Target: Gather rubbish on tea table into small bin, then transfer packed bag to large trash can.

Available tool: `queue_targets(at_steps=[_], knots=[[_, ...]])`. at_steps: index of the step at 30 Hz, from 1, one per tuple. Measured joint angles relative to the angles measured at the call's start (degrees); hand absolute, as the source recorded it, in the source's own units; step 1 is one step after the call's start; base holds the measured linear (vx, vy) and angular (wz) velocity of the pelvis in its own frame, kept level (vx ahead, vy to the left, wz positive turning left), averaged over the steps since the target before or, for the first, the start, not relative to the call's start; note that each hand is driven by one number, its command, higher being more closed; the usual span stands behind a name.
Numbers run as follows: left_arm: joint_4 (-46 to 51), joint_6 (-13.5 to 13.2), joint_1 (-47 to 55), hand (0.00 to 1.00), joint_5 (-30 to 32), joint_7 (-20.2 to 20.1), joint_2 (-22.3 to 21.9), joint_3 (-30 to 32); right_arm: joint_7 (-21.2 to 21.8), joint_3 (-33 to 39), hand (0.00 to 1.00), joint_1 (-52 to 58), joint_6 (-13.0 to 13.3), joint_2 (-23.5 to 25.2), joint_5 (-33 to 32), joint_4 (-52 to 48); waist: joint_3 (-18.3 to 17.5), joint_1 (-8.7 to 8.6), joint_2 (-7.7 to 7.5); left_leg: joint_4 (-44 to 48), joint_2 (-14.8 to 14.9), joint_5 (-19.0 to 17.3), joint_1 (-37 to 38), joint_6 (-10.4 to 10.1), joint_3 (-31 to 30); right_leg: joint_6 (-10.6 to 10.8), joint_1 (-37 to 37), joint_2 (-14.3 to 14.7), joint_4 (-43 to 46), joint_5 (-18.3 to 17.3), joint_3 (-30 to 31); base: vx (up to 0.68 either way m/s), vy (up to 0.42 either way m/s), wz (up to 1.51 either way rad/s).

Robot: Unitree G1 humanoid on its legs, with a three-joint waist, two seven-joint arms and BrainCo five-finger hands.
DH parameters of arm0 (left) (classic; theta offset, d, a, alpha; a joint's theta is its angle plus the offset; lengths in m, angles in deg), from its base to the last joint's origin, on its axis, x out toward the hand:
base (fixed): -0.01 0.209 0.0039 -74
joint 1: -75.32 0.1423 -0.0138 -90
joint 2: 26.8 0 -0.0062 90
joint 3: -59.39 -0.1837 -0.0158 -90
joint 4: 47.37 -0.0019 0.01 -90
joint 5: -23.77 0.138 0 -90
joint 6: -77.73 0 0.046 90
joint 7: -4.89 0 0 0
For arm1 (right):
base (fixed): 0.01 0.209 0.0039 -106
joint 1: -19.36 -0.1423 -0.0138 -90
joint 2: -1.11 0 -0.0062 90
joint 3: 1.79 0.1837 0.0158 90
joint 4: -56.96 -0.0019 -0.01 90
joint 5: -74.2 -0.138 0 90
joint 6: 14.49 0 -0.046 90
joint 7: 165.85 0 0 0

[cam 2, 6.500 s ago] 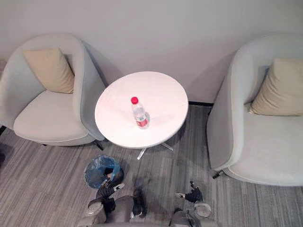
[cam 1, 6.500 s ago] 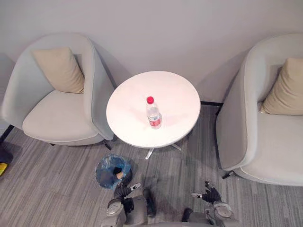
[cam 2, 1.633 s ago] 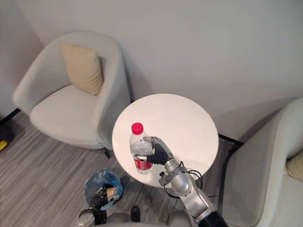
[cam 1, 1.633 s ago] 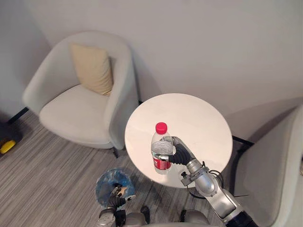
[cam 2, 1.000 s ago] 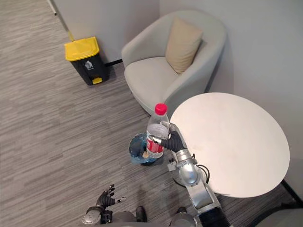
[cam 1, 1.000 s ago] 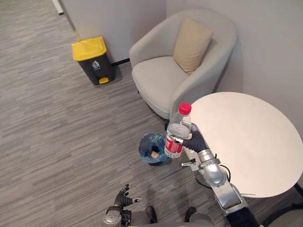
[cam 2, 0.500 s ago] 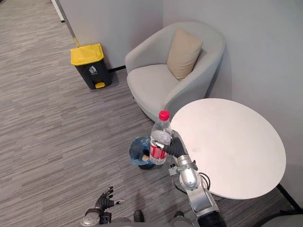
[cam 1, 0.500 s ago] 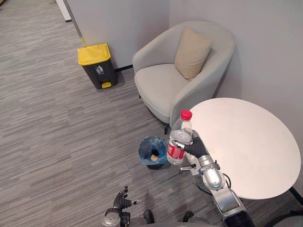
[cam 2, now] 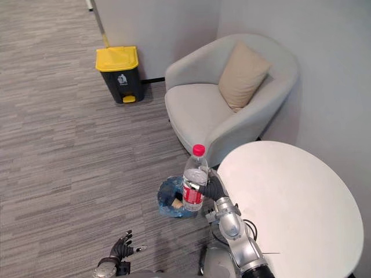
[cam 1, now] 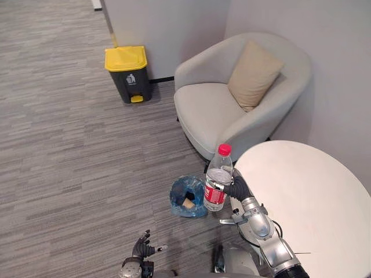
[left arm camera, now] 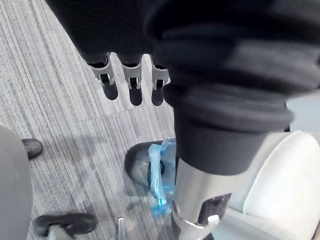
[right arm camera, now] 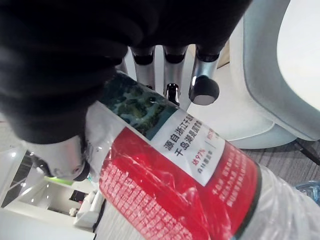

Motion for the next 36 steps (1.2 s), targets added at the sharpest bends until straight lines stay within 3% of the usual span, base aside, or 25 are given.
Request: queue_targets(at_steps=[1, 3, 5, 7, 8, 10, 11, 12, 13, 14, 16, 18, 23, 29, 32, 34, 36], knots=[[0.15, -0.26, 0.3, 0.0, 0.06, -0.17, -1.0, 0.05, 0.01, 0.4, 1.0, 0.26, -0.12, -1.07, -0.04, -0.05, -0.27, -0.03, 1.84, 3.35, 1.17, -0.52, -2.01, -0.8, 0.14, 0.07, 0.77, 0.17, -0.66, -0.97, -1.4, 0.38, -0.146, 0.64], [-0.01, -0.3, 0.53, 0.0, 0.06, -0.11, -2.07, 0.22, 0.0, 1.7, 1.0, 1.43, -0.13, -1.46, -0.59, -0.15, -0.12, -0.9, 3.89, 16.93, 4.05, -1.21, -8.39, -1.47, 1.48, -0.2, 5.2, 1.35, -5.49, -2.22, -4.52, 0.46, -0.17, 0.76], [0.48, -0.38, 0.16, 0.0, 0.06, -0.13, -2.3, 0.78, -0.04, 1.92, 1.0, 1.86, -0.24, -1.44, -0.8, -0.15, 0.74, -0.53, 4.04, 31.83, 8.2, -1.16, -13.71, -2.36, 5.1, -0.97, 10.76, 3.28, -10.11, -2.12, -5.67, 0.36, -0.097, 0.29], [0.75, -0.36, -0.65, 0.0, 0.07, -0.12, -1.69, 0.7, -0.5, 2.13, 1.0, 1.71, -0.22, -0.44, -1.99, -0.16, 1.19, 0.74, 3.37, 38.3, 11.08, -2.19, -15.76, -0.69, 8.77, -1.61, 14.89, 3.81, -11.52, -2.69, -5.55, 0.29, -0.024, -0.15], [1.15, -0.39, -0.75, 0.0, 0.08, -0.11, -1.19, 0.7, -0.97, 2.24, 1.0, 1.59, -0.13, 0.15, -2.27, -0.19, 1.43, 0.96, 1.79, 37.14, 11.59, -2.86, -17.33, 0.43, 9.84, -1.6, 16.33, 3.42, -12.29, -2.75, -5.18, 0.22, 0.031, -0.25], [1.68, -0.38, -0.88, 0.0, 0.11, -0.12, -0.66, 0.73, -1.55, 2.54, 1.0, 1.15, -0.07, 0.36, -2.69, -0.23, 1.63, 1.09, 1.58, 29.99, 11.29, -2.79, -19.17, 0.24, 9.99, -1.33, 17.08, 2.24, -12.47, -2.58, -4.63, 0.18, 0.094, -0.21], [1.68, -0.38, -1.04, 0.0, 0.12, -0.09, -0.64, 0.72, -1.57, 2.94, 1.0, 1.4, -0.11, 0.2, -2.71, -0.21, 1.69, 1.09, 1.65, 22.62, 11.25, -1.32, -19.57, -1.15, 9.76, -0.15, 17.43, 1.62, -12.43, -2.7, -4.28, 0.11, 0.149, -0.12], [1.55, -0.33, -1.0, 0.0, 0.12, -0.08, -0.75, 0.67, -1.54, 3.04, 1.0, 1.66, -0.11, 0.0, -2.71, -0.26, 1.54, 1.04, 2.14, 18.35, 11.29, 1.64, -19.66, -1.92, 9.51, 0.91, 17.73, 1.6, -12.43, -2.98, -4.04, 0.15, 0.243, -0.1], [1.25, -0.27, -0.79, 0.0, 0.13, -0.08, -1.52, 0.54, -1.52, 3.55, 1.0, 2.06, -0.08, -1.18, -2.67, -0.37, 1.58, 0.82, 3.68, 14.22, 11.39, 7.61, -19.36, -3.51, 7.4, 3.09, 18.72, 2.6, -12.79, -3.94, -3.7, 0.15, 0.253, 0.06], [1.4, -0.21, -0.88, 0.0, 0.15, -0.06, -1.26, 0.48, -1.48, 3.98, 1.0, 2.96, -0.66, 0.03, -2.6, 0.36, 1.42, 0.84, 2.23, 12.94, 9.42, 8.08, -18.14, -3.15, 7.29, 4.48, 19.77, 1.0, -13.73, -3.3, -3.04, 0.15, 0.25, 0.11], [1.36, -0.27, -0.7, 0.0, 0.17, -0.07, -0.3, 0.55, -1.28, 3.9, 1.0, 4.26, -0.71, 1.32, -2.56, 0.3, 1.18, 1.21, 0.79, 9.94, 6.93, 8.72, -16.33, -2.16, 7.76, 5.27, 20.84, -1.18, -15.08, -3.33, -2.44, 0.11, 0.199, 0.16], [1.4, -0.28, -0.77, 0.0, 0.14, -0.05, -0.02, 0.63, -1.2, 3.89, 1.0, 4.08, -0.72, 1.7, -2.55, 0.3, 1.06, 2.16, 0.52, 7.73, 5.15, 9.3, -14.65, -1.26, 8.58, 6.04, 21.49, -2.57, -15.61, -2.86, -2.0, 0.04, 0.125, 0.01], [1.31, -0.28, -0.37, 0.0, 0.19, -0.07, 0.4, 0.7, -1.16, 3.89, 1.0, 4.06, -0.73, 1.79, -1.98, 0.38, 0.98, 2.15, 0.59, 1.6, 3.31, 11.7, -9.95, -0.92, 9.98, 6.26, 22.49, -3.33, -16.09, -2.72, -0.78, -0.03, 0.036, -0.11], [1.14, -0.3, -0.12, 0.0, 0.53, -0.14, 0.38, 0.7, -0.51, 2.2, 1.0, 3.9, -1.09, 1.12, -1.53, 5.36, 0.82, 1.77, 0.43, -6.16, 3.46, 16.08, -7.42, -1.53, 10.14, 6.2, 21.48, -2.1, -15.88, -2.65, -0.5, -0.04, -0.044, -0.05], [1.35, -0.38, -0.12, 0.0, 0.54, -0.14, 0.38, 0.72, 0.1, -0.57, 1.0, 2.43, -1.13, 0.28, -1.43, 6.58, 0.99, 2.14, 0.6, -6.07, 3.51, 16.13, -7.76, -1.53, 10.65, 6.19, 20.15, -2.09, -15.03, -2.63, 0.27, -0.03, -0.008, -0.11], [1.53, -0.47, -0.23, 0.0, 0.54, -0.12, 0.44, 0.9, 0.19, -3.15, 1.0, -0.95, -1.1, 0.18, -1.37, 6.59, 1.23, 2.15, 0.66, -2.91, 3.82, 15.14, -11.47, -1.09, 11.51, 6.18, 16.45, -2.4, -12.91, -2.65, 1.31, -0.07, 0.02, -0.25], [1.84, -0.52, -1.9, 0.0, 0.14, -0.03, 0.53, 1.21, 0.22, -6.66, 1.0, -6.85, -1.03, 0.12, -1.36, 6.89, 4.12, 2.24, 1.16, 4.93, 5.06, 12.39, -17.77, -0.54, 11.46, 6.14, 11.96, -2.58, -9.51, -2.67, 1.96, -0.13, 0.015, -0.12]])
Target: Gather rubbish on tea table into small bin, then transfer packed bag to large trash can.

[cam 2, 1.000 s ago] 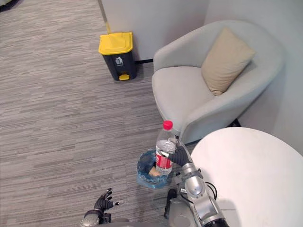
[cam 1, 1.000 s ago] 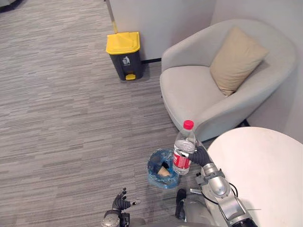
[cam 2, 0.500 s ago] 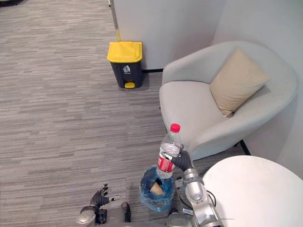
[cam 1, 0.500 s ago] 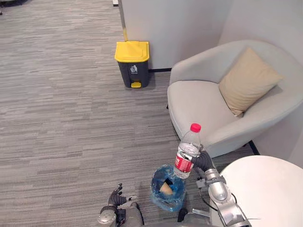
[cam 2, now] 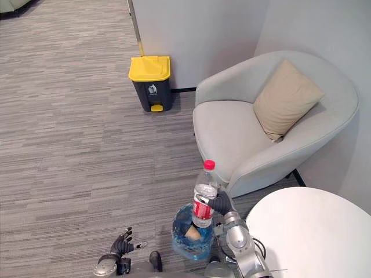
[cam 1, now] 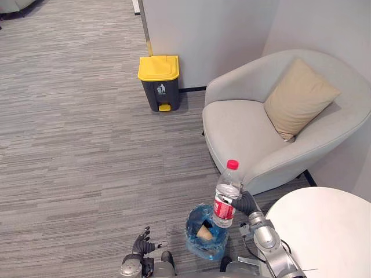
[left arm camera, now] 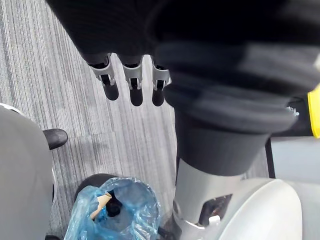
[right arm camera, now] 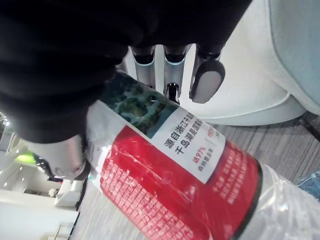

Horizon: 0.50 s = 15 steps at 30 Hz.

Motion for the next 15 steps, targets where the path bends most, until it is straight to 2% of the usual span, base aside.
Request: queue_targets(at_steps=[3, 5, 7, 9, 10, 15], knots=[[0.74, -0.57, -3.24, 0.0, -0.69, 0.11, 0.1, 0.02, -0.04, -4.11, 1.0, -9.35, 0.15, -0.77, 0.12, 3.05, 5.07, 0.27, 1.3, 9.77, 1.56, -3.81, -8.28, 0.58, -1.35, 0.02, -6.4, -0.45, 6.76, -1.88, -0.08, -0.22, 0.051, 0.08], [0.84, -1.01, -5.57, 0.0, -2.0, 0.29, 0.56, -0.02, -0.21, -5.94, 1.0, -13.87, 0.11, -1.34, 0.88, 4.71, 7.29, 0.65, 1.4, 13.47, 1.43, -4.81, -13.9, 1.36, -2.06, 0.18, -12.22, -1.85, 12.07, -3.7, -0.6, -0.26, 0.081, 0.29], [2.0, -1.12, -7.18, 0.0, -2.89, 0.6, 1.13, -0.02, -0.23, -7.38, 1.0, -16.43, 0.1, -2.27, 1.47, 5.13, 9.32, 1.77, 1.45, 15.31, 1.4, -4.85, -17.27, 1.43, -2.58, 0.3, -15.47, -2.59, 14.24, -4.47, -0.83, -0.16, 0.046, 0.23], [2.28, -1.3, -8.26, 0.0, -3.14, 1.29, 1.89, 0.03, -0.38, -8.7, 1.0, -19.4, 0.06, -2.15, 2.19, 7.84, 9.73, 2.28, 1.45, 17.58, 1.41, -4.95, -21.46, 1.6, -3.41, 0.26, -18.97, -2.95, 16.19, -4.75, -1.31, -0.12, 0.042, 0.18], [2.28, -1.37, -9.0, 0.0, -3.59, 1.45, 2.23, 0.02, -0.41, -9.22, 1.0, -20.94, 0.05, -2.26, 2.43, 9.18, 9.77, 3.08, 1.41, 18.75, 1.42, -5.06, -23.54, 1.77, -3.61, 0.22, -20.84, -3.06, 17.09, -4.76, -1.28, -0.07, 0.049, 0.1], [1.77, -1.9, -14.05, 0.0, -4.48, 2.15, 2.84, 0.0, -2.33, -9.61, 1.0, -30.76, -0.09, -3.24, 6.59, 15.95, 10.65, 3.55, 1.57, 24.08, 1.2, -5.53, -34.85, 2.79, -5.04, 0.01, -31.06, -4.81, 22.48, -4.78, -2.24, -0.04, 0.049, 0.18]])
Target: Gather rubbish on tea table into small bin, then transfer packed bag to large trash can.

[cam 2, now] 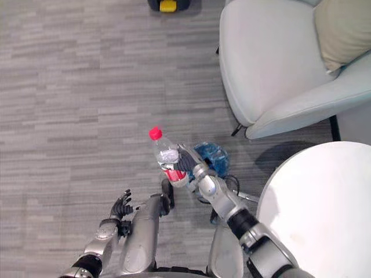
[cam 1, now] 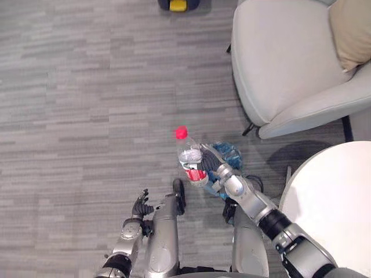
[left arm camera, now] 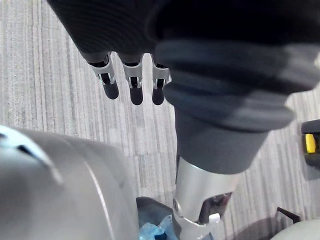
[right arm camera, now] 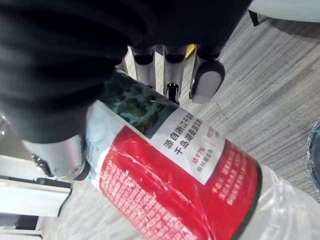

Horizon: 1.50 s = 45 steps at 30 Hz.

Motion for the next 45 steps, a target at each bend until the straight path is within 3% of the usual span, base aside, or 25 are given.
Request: queue_targets(at_steps=[6, 18, 31, 32, 39, 45], knots=[[0.25, -0.48, -7.71, 0.0, -0.69, 0.65, -0.46, 0.71, -3.85, 2.94, 1.0, -8.96, -1.35, -2.43, 2.25, 7.6, 1.48, 1.12, 0.25, 3.67, -0.62, 0.6, -12.47, 1.06, -0.45, -0.02, -12.67, -1.72, 5.57, -0.18, 0.66, -0.04, 0.029, 0.09], [11.43, -1.63, -9.49, 0.0, -3.16, 1.85, -3.9, 5.78, -10.74, 12.55, 1.0, -11.46, -4.09, -4.56, 2.14, 5.39, 2.55, 1.07, 0.06, 9.1, 0.26, 0.73, -26.06, 1.51, 0.34, -0.85, -28.45, -3.13, 14.74, -2.48, 2.71, -0.01, -0.036, 0.03], [15.71, -2.44, -11.73, 0.0, -4.66, 2.39, -4.77, 6.7, -11.76, 16.47, 1.0, -11.2, -5.21, -6.43, 2.18, 5.64, 3.67, 0.85, 0.02, 11.67, 1.12, 0.93, -31.1, 1.66, 0.35, -1.89, -34.66, -3.76, 20.06, -4.58, 2.84, -0.01, -0.027, 0.04], [15.87, -2.45, -11.73, 0.0, -4.77, 2.81, -4.92, 6.71, -11.99, 16.88, 0.0, -11.26, -5.21, -6.35, 2.19, 5.64, 3.67, 0.89, 0.02, 11.67, 1.13, 0.97, -31.21, 1.61, 0.35, -1.92, -34.84, -3.76, 20.14, -4.6, 2.86, 0.0, 0.0, 0.0], [16.54, -2.66, -11.73, 0.0, -4.87, 2.93, -5.1, 6.84, -13.01, 19.04, 0.0, -10.99, -5.77, -6.07, 2.16, 5.71, 3.69, 0.68, -0.01, 11.84, 1.16, 0.96, -31.84, 1.4, 0.33, -1.96, -35.52, -3.8, 20.54, -4.62, 2.92, -0.01, -0.003, 0.0], [17.3, -2.67, -11.73, 0.0, -5.18, 2.97, -5.36, 8.89, -13.13, 20.98, 0.0, -10.24, -6.16, -3.73, 2.14, 5.68, 4.19, -0.37, -0.9, 12.07, 1.21, 0.93, -31.83, 1.35, 0.27, -2.1, -35.52, -3.89, 21.03, -4.91, 2.88, -0.02, -0.006, 0.01]])
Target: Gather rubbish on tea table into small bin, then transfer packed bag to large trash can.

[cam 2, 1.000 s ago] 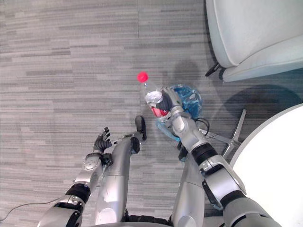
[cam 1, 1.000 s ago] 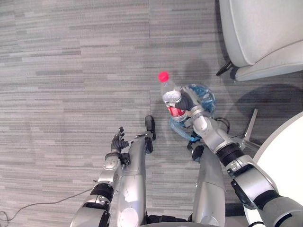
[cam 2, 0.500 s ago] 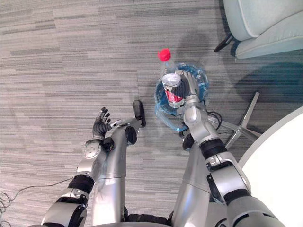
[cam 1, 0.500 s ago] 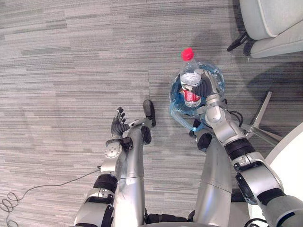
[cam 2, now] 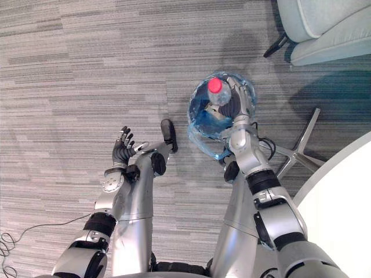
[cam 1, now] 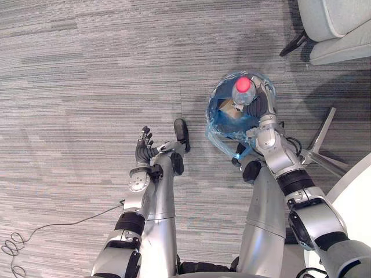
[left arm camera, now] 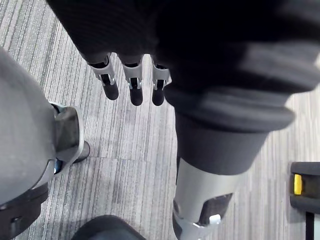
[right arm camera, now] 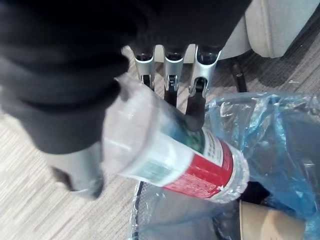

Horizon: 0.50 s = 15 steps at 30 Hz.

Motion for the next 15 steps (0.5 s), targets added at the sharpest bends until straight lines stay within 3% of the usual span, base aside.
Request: queue_targets(at_steps=[10, 15], knots=[[0.28, 0.05, 0.0, 0.0, 0.02, -0.01, -0.22, 0.06, 0.71, -0.35, 0.0, 6.37, 0.07, 1.79, -0.01, -4.16, 0.03, -0.04, -0.07, 0.3, 1.02, 0.01, 0.22, -0.01, 0.1, -0.17, 0.15, 0.9, -0.12, 0.11, 0.09, -0.02, -0.009, -0.04], [0.34, 0.36, 0.05, 0.0, 0.04, -0.09, -0.01, 0.06, 3.12, -3.38, 0.0, 9.03, 1.81, 2.9, 0.04, -9.35, 0.52, -0.38, -1.07, -0.35, 1.53, 0.34, 1.85, -0.55, 0.34, -0.24, 1.29, 1.49, -0.45, 0.15, 0.26, -0.04, -0.022, -0.06]])
